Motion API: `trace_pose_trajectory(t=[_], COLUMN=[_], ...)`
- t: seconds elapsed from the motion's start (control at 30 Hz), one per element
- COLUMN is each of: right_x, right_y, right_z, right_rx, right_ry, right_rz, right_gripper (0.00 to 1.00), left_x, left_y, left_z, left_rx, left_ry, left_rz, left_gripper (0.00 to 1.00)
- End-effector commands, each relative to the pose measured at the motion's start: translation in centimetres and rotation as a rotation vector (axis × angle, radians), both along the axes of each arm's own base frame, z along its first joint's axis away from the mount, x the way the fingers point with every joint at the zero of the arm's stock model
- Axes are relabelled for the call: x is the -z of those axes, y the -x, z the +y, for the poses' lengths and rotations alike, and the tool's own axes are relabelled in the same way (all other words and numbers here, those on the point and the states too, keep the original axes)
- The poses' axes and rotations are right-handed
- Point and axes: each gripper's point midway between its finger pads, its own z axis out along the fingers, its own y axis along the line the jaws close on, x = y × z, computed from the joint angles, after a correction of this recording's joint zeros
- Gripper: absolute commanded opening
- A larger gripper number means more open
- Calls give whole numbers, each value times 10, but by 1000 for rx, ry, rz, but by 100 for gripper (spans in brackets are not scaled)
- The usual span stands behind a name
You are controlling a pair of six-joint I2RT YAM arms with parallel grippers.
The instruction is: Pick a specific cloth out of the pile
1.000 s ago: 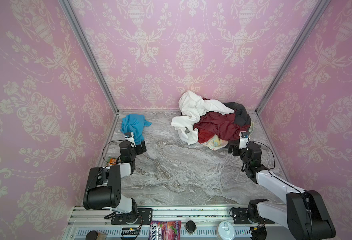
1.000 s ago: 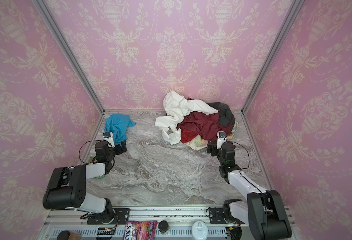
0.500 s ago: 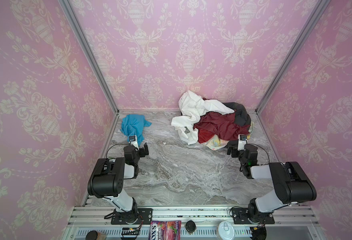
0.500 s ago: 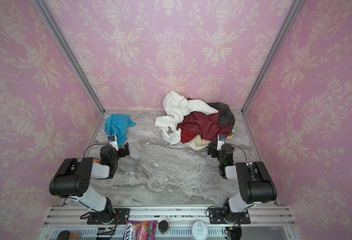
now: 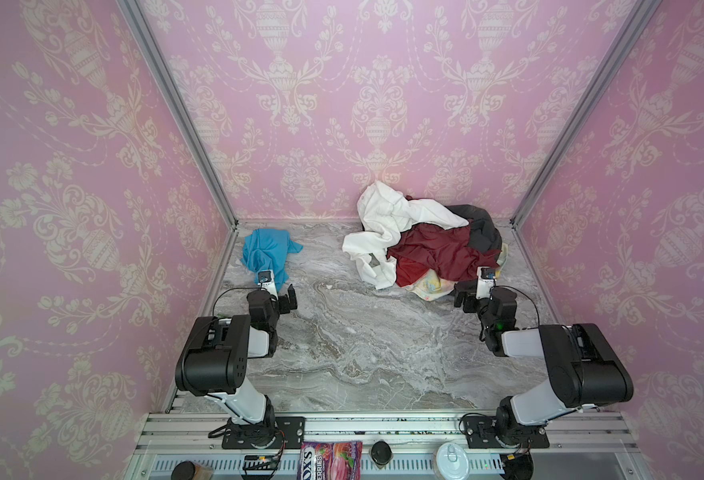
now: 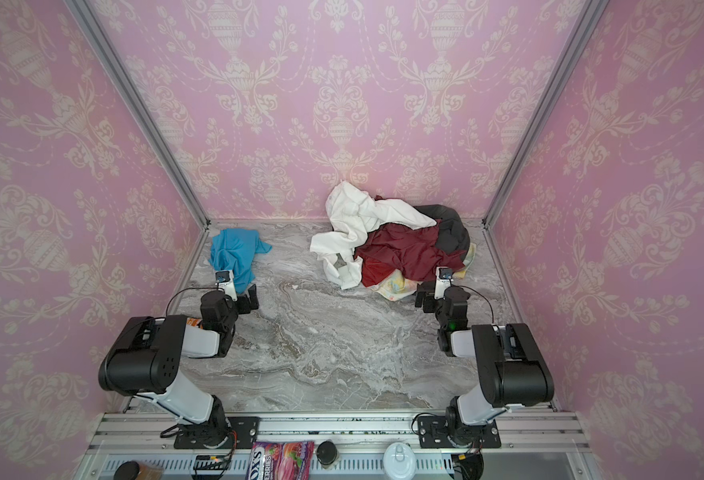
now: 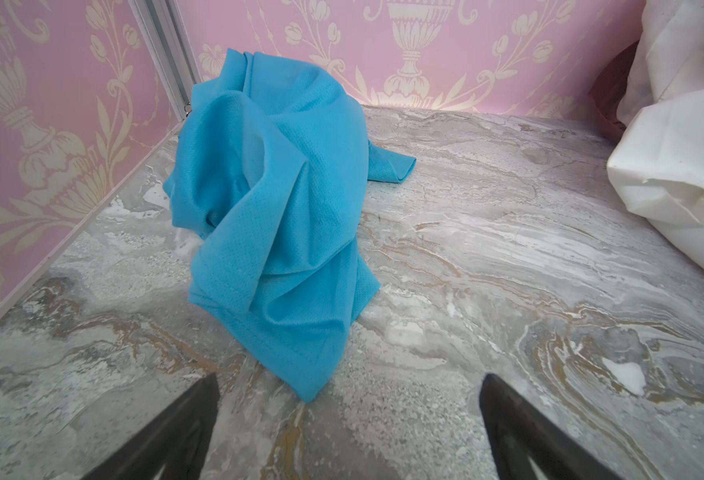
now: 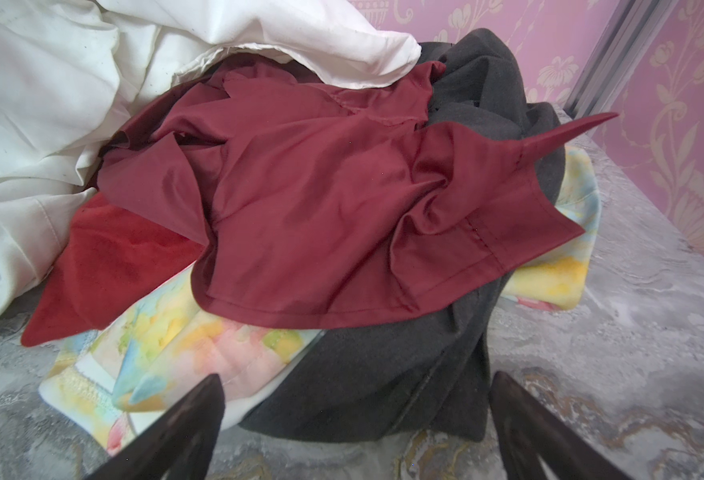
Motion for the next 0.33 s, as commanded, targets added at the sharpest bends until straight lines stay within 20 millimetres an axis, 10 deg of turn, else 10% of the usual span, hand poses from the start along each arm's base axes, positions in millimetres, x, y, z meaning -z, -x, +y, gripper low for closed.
trace_pose_trajectory(t=[0.0, 0.3], right_x=[-6, -7], right_y=[-3, -3], right_z=[5, 5], right_rx=[-14, -15], right_ry=[-16, -18], right_rz=[-13, -21], right_gripper=[100, 100], left_x=[-3, -3], left_y=[-1, -1], left_z=[1, 1], left_rx=[-3, -3], left_ry=[-32, -32], left_rz=[-13, -14], left_gripper=[99, 99])
